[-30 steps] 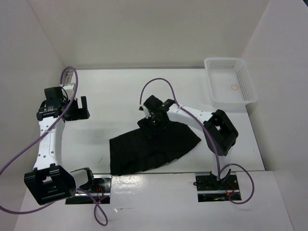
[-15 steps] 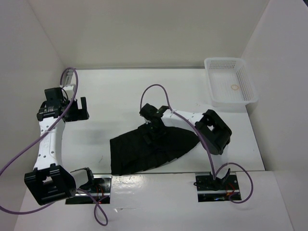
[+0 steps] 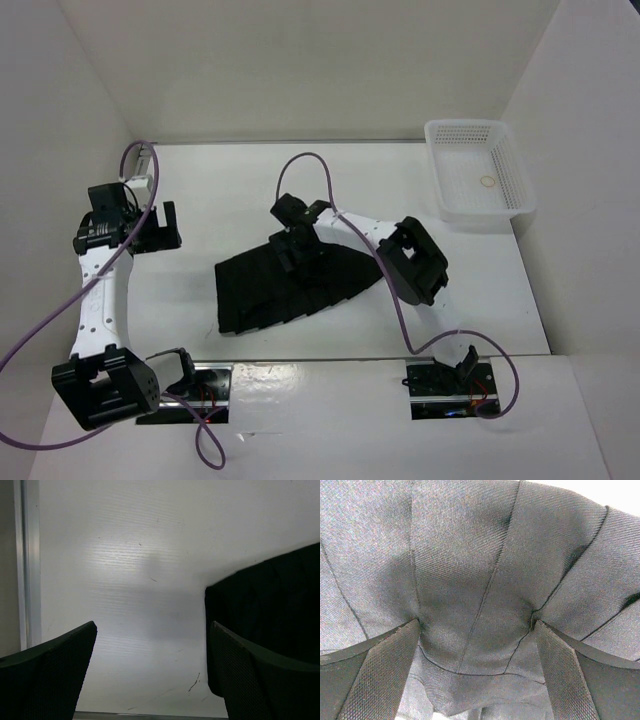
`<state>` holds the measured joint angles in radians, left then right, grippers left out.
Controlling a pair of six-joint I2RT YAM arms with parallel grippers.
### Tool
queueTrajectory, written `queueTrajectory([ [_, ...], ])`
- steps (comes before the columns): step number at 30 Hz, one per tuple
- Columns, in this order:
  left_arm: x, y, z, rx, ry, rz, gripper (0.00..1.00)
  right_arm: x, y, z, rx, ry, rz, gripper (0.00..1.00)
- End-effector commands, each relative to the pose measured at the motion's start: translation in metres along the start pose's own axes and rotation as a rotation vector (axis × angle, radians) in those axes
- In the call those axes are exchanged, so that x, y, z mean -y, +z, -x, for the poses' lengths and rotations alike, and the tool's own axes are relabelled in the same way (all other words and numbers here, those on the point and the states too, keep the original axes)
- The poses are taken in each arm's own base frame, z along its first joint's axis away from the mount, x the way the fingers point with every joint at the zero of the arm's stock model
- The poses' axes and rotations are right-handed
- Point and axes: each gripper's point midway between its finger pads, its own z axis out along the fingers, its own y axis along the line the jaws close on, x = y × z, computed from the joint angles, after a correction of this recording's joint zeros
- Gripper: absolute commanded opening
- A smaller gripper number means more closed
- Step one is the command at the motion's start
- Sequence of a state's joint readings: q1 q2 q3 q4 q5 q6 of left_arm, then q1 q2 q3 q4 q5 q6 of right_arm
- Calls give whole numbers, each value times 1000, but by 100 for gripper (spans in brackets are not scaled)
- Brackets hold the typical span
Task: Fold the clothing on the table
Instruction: Fold the skirt
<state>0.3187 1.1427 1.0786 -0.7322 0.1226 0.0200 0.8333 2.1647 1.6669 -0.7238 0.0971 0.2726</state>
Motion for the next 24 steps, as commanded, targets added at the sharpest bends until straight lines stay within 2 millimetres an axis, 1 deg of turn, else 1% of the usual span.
queueTrajectory([
  [1, -3, -5, 5, 32, -15, 16, 100, 32, 19, 35, 60, 84, -58, 99],
  [2, -3, -5, 5, 32, -15, 16, 100, 38, 16, 51, 92, 92, -56, 99],
  [3, -3, -5, 5, 32, -15, 16, 100, 53, 22, 54, 84, 119, -70, 99],
  [4, -5, -7, 6, 41, -20, 23, 100, 63, 21, 63, 103, 125, -96, 99],
  [5, -5, -8, 6, 41, -20, 23, 100, 68, 18, 76, 132, 128, -95, 99],
  [6, -5, -8, 6, 41, -20, 23, 100, 80, 23, 80, 130, 141, -106, 99],
  [7, -5, -8, 6, 41, -20, 23, 100, 86, 24, 84, 137, 142, -109, 99],
  [8, -5, -8, 6, 41, -20, 23, 100, 89, 21, 96, 161, 142, -109, 99],
  [9, -5, -8, 6, 41, -20, 23, 100, 95, 28, 97, 156, 129, -115, 99],
  [10, -6, -8, 6, 43, -27, 18, 100, 100, 27, 105, 171, 125, -109, 99],
  [11, -6, -8, 6, 43, -18, 19, 100, 101, 29, 106, 170, 110, -110, 99],
  [12, -4, -8, 6, 44, -17, 6, 100, 107, 34, 103, 158, 90, -118, 99],
  [13, -2, -8, 6, 45, -17, -4, 100, 106, 32, 107, 165, 78, -107, 99],
  [15, 7, -4, 3, 34, 5, -68, 100, 98, 32, 102, 144, 51, -62, 99],
  [17, 18, -1, 0, 22, 49, -145, 100, 91, 9, 115, 189, 36, -18, 99],
  [18, 31, 1, 1, 12, 59, -225, 100, 85, -6, 121, 216, 34, 18, 99],
  [19, 37, 2, 3, 10, 78, -263, 100, 82, -37, 132, 272, 8, 39, 99],
  [20, 45, 1, 12, 19, 112, -299, 100, 74, -55, 138, 305, 1, 87, 99],
  [21, 52, 7, 14, 0, 115, -338, 100, 71, -78, 147, 351, -30, 108, 99],
  [22, 57, 10, 24, 19, 137, -358, 100, 67, -118, 157, 420, -52, 136, 99],
  [23, 61, 12, 33, 33, 149, -375, 100, 62, -136, 156, 437, -79, 169, 99],
  [24, 69, 17, 47, 47, 173, -400, 100, 56, -160, 159, 473, -110, 244, 99],
])
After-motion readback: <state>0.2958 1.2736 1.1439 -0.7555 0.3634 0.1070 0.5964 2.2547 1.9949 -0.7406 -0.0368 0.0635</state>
